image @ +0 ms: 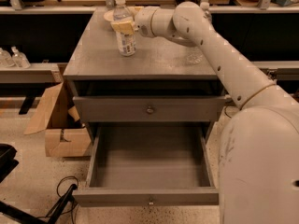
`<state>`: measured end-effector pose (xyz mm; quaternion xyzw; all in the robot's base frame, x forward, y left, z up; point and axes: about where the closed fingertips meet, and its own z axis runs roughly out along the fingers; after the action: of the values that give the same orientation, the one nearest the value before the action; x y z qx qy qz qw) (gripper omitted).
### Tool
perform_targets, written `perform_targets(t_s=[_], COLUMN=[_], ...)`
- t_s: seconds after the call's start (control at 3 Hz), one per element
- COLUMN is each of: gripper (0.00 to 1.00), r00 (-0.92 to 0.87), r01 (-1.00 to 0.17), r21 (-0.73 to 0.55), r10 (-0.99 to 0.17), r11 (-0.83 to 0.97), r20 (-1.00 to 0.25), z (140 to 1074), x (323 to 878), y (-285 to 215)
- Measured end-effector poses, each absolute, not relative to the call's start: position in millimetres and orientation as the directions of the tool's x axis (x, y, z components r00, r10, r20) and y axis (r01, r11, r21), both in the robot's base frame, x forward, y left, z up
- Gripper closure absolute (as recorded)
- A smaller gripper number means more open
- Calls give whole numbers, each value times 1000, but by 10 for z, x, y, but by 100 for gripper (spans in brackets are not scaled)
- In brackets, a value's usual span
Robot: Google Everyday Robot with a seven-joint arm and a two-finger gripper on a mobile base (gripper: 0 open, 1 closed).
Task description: Place blue plastic bottle into middle drawer
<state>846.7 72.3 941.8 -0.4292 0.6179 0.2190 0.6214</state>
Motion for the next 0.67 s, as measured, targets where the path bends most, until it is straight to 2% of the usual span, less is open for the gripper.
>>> perform_targets(t_s=[0.33, 0.67], gripper=[92, 100], r00=[140, 140], r01=[-806, -808], r21=[-261, -260], r10=[-257, -257], r11=[531, 529], r20=[-956, -956], z=[9403, 9397], x=[8462, 8460], y=[767, 787])
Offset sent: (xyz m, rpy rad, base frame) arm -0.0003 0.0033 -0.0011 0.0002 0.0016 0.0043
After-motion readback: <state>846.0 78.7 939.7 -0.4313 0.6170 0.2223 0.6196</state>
